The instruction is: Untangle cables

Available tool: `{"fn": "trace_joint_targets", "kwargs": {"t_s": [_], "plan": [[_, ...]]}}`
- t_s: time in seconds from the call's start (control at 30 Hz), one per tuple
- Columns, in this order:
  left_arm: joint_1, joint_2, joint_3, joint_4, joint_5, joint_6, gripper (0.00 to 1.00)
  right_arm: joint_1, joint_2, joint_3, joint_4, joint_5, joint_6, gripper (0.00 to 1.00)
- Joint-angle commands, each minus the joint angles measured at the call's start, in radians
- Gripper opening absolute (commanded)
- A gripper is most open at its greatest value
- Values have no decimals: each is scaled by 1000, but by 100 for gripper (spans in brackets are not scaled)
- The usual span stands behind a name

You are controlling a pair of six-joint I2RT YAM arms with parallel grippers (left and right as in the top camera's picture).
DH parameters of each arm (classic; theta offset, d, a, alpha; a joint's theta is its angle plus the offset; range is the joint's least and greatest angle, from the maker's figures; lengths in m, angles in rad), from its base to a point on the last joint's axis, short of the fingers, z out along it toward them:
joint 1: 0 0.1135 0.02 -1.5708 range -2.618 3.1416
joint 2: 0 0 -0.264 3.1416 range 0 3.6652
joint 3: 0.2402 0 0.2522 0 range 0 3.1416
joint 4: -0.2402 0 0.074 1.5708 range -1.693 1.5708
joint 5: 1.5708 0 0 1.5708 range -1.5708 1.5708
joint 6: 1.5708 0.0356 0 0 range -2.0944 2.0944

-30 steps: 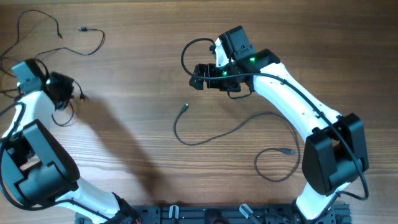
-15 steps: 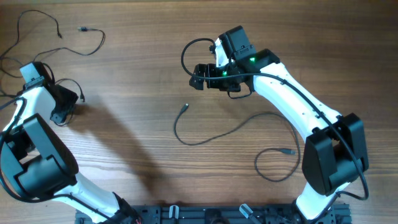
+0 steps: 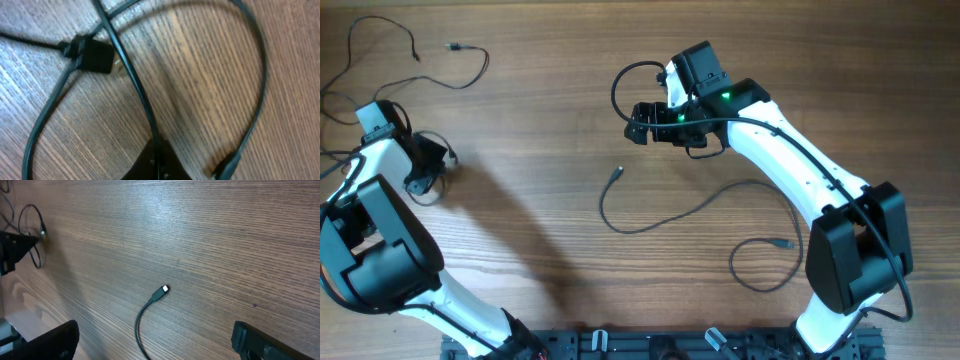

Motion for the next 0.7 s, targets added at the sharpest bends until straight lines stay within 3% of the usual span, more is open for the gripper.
{"fn": "trace_joint_targets", "kwargs": {"t_s": [0.0,0.13,0.37,0.4,0.43,0.5,0.53,0.67], "plan": [[-3,0,51,-2,27,-7,4,2,11,-10,0,11,3,100],[-1,-44,149,-1,208,-101,4,2,11,-10,0,11,2,100],[4,-44,165,55,267,-150,4,1,11,-10,0,11,2,100],[4,-44,165,56,266,-149,24,2,11,-10,0,11,2,100],[4,-44,165,55,263,-144,30,2,11,-10,0,11,3,100],[5,-44,165,47,246,-128,61,1,11,-10,0,11,3,100],[5,-44,165,40,237,-106,69,1,11,-10,0,11,3,100],[5,-102,165,32,237,-96,70,2,11,-10,0,11,2,100]]}}
